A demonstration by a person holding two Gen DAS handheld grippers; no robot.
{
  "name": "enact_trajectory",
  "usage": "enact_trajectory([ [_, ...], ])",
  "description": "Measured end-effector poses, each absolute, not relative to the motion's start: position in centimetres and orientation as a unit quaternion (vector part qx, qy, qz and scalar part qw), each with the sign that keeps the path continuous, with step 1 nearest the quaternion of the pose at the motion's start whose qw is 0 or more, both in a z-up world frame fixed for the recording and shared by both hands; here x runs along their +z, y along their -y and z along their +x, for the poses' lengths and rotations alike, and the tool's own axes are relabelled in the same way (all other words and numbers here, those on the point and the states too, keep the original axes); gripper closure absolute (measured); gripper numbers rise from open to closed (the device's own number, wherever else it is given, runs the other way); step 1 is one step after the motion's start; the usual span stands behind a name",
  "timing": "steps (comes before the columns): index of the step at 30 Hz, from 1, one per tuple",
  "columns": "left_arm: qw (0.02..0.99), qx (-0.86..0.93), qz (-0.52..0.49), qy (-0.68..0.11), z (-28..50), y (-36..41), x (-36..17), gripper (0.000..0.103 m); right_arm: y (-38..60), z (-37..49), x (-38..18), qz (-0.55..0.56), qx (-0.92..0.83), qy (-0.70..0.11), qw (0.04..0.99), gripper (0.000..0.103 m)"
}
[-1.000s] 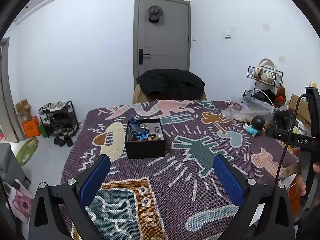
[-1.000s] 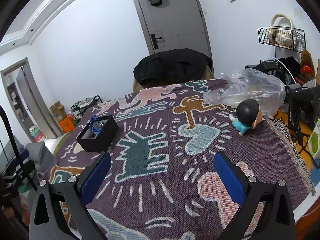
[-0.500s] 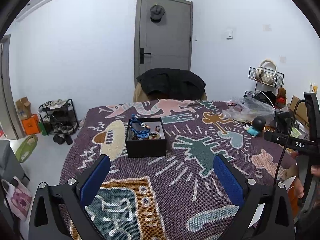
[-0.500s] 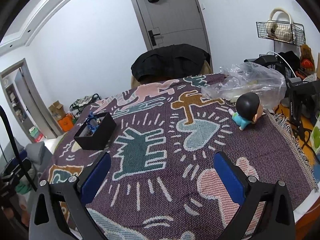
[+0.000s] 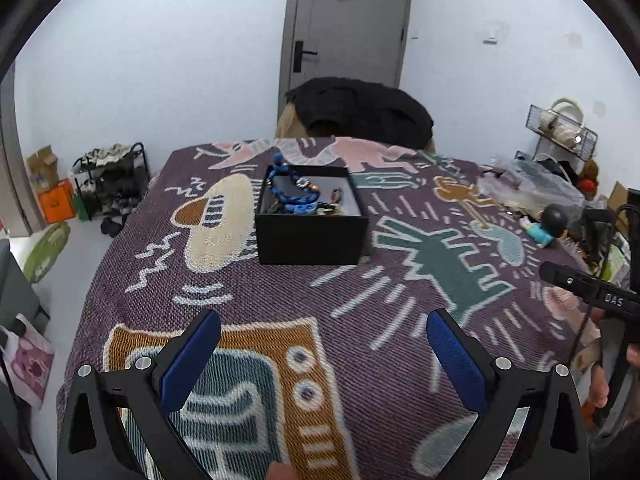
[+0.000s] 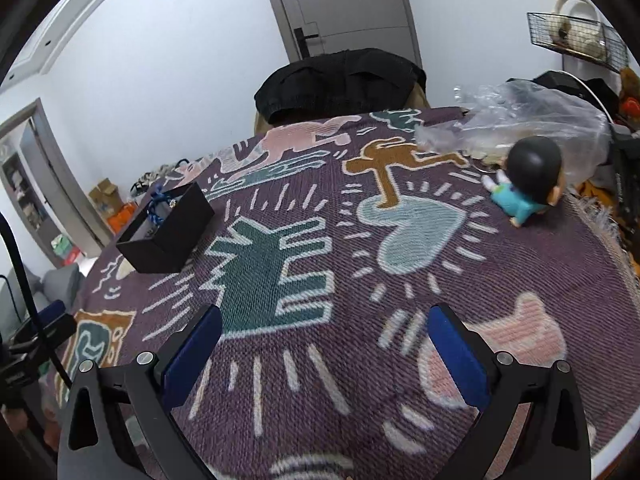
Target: Organize jewelry
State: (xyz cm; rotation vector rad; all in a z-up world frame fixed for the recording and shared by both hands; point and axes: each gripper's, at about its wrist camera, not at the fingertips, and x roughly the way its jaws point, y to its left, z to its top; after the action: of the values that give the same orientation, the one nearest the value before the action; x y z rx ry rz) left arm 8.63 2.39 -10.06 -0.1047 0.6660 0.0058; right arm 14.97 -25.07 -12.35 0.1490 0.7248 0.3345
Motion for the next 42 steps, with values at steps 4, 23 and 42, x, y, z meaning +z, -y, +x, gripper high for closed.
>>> enact_trajectory([
  [4, 0.941, 0.017, -0.038, -0.337, 10.8, -2.9, -10.3, 0.0, 23.5, 16.3, -12.0, 0.062, 0.168, -0.344, 0.922, 0.0],
  [23, 0.898, 0.057, -0.062, -0.433, 18.9, -5.5, -15.3, 0.0, 18.1, 22.7, -15.4, -0.004, 0.17, -0.401, 0.9, 0.001],
  [42, 0.893, 0.066, -0.044, -0.442, 19.1, -5.2, -15.6, 0.0, 18.2, 23.7, -16.2, 0.011, 0.161, -0.425, 0.891, 0.0],
])
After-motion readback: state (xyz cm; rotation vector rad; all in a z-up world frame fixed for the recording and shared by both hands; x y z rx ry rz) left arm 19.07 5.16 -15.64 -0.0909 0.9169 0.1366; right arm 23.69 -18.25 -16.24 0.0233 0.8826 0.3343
